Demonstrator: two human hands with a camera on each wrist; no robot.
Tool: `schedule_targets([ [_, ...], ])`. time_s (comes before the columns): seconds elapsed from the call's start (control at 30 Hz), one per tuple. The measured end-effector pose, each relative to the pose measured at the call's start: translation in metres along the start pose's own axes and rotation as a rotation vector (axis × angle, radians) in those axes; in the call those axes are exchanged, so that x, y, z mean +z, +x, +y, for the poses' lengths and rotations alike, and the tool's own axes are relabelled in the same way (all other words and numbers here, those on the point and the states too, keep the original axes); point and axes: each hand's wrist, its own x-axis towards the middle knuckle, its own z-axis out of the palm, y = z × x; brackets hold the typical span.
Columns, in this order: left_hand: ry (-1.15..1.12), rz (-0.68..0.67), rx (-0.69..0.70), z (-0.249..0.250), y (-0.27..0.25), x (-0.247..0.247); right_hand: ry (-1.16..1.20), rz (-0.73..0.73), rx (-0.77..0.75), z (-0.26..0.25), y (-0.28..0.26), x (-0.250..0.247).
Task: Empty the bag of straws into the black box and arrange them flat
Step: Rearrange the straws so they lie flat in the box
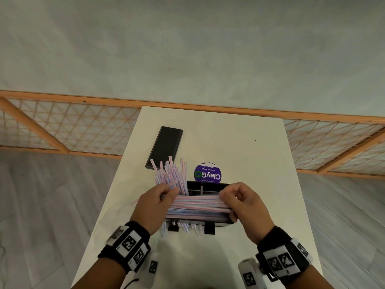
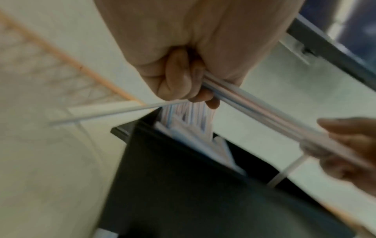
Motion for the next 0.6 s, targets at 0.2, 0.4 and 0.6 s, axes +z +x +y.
schedule_targets([
  [0.2, 0.149, 0.07, 0.044, -0.015, -0.004, 0.015, -0.397, 0.032, -0.17, 0.008, -0.008, -0.007],
  [0.4, 0.06, 0.178, -0.028, -0.022, -0.001, 0.03, -0.431, 0.196, -0.185, 0.017, 0.007, -0.02],
  [0.6, -0.144, 0.245, -0.188, -0.015, 0.003, 0.024, -0.482, 0.017, -0.122, 0.036, 0.034, -0.022],
])
